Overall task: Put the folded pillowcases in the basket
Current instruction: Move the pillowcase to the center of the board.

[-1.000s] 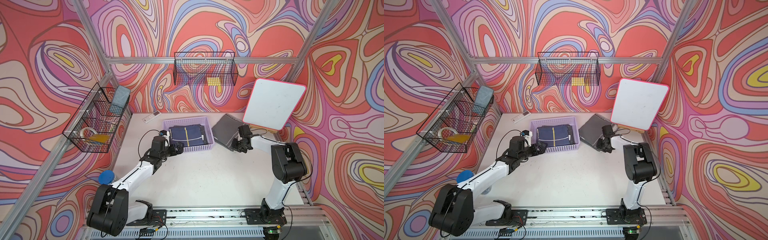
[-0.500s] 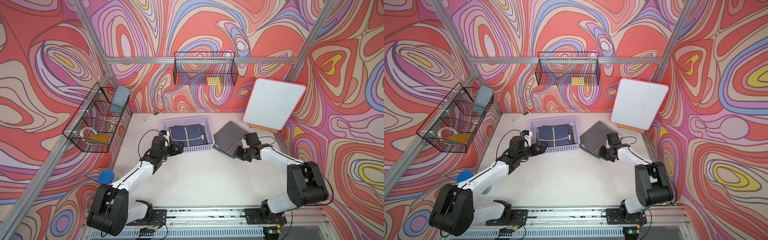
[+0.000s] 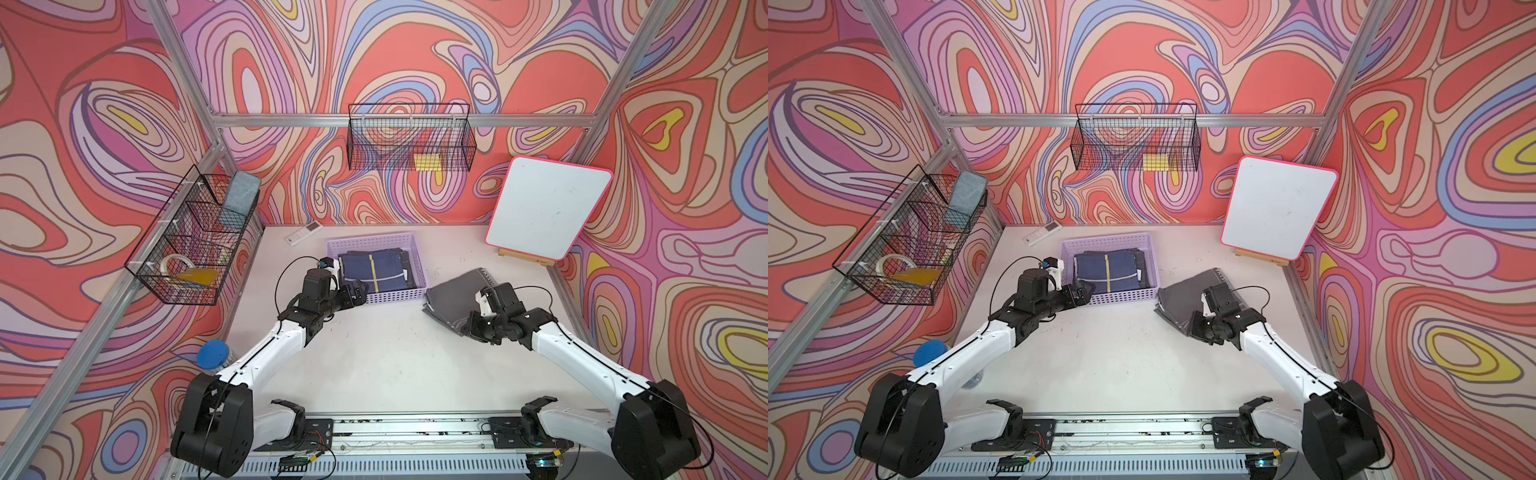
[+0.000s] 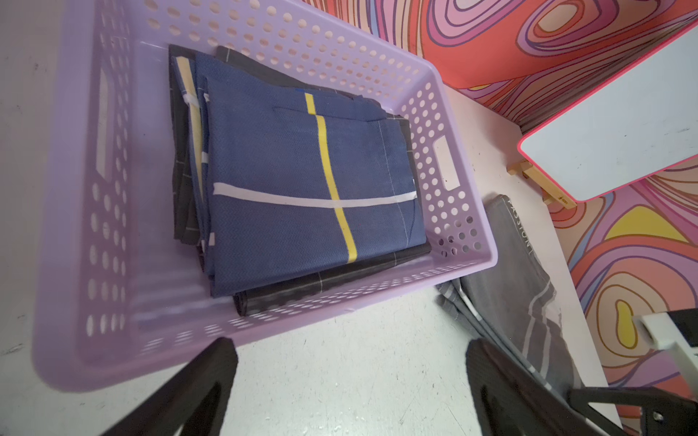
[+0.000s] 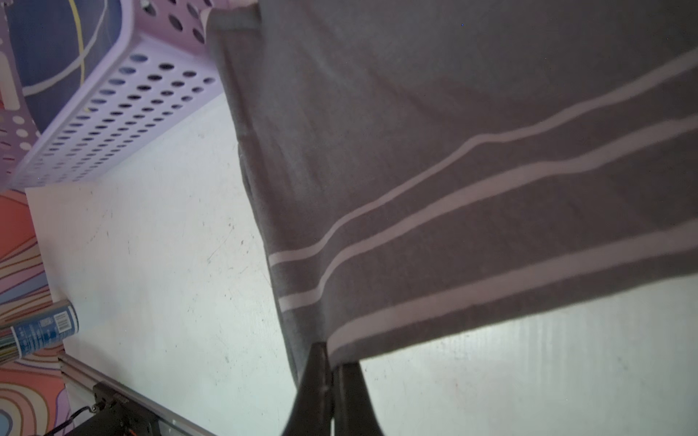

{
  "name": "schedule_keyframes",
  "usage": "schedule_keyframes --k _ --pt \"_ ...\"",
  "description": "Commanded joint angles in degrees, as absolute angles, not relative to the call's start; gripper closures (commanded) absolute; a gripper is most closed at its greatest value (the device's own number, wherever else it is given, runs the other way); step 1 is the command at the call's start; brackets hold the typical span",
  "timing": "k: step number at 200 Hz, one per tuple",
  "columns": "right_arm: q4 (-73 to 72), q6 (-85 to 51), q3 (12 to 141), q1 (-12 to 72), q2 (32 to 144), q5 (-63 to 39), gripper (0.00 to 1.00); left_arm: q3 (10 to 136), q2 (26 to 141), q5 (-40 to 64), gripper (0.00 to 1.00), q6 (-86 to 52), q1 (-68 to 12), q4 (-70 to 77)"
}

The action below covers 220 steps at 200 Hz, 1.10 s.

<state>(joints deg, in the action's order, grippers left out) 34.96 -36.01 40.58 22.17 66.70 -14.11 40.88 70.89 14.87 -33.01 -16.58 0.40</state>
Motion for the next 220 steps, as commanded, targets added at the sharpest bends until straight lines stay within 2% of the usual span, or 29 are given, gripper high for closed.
schedule_keyframes --k 1,74,120,182,210,220 --pt "37.2 -40.3 39.0 25.7 65.2 -13.0 0.99 42.4 68.9 15.4 0.01 -33.3 -17.9 -4.3" --pt "33.0 -50.3 37.7 41.4 67.1 -10.4 0.99 41.5 65.9 14.6 0.01 -34.9 -22.8 -9.6" --pt "26.7 -53.4 44.7 51.8 77.4 -7.4 0.98 41.3 66.6 14.2 0.01 -35.9 -25.1 -10.7" --pt "19.5 -53.7 56.5 58.4 93.2 -9.4 0.98 41.5 64.8 12.3 0.01 -35.6 -25.2 -14.3" --pt "19.8 -53.0 59.1 59.2 95.4 -9.3 0.88 40.9 64.3 12.5 0.01 -35.4 -25.2 -14.7" --pt "20.6 -52.8 59.6 59.3 95.1 -8.8 0.71 40.8 64.2 12.5 0.01 -35.3 -25.2 -16.3"
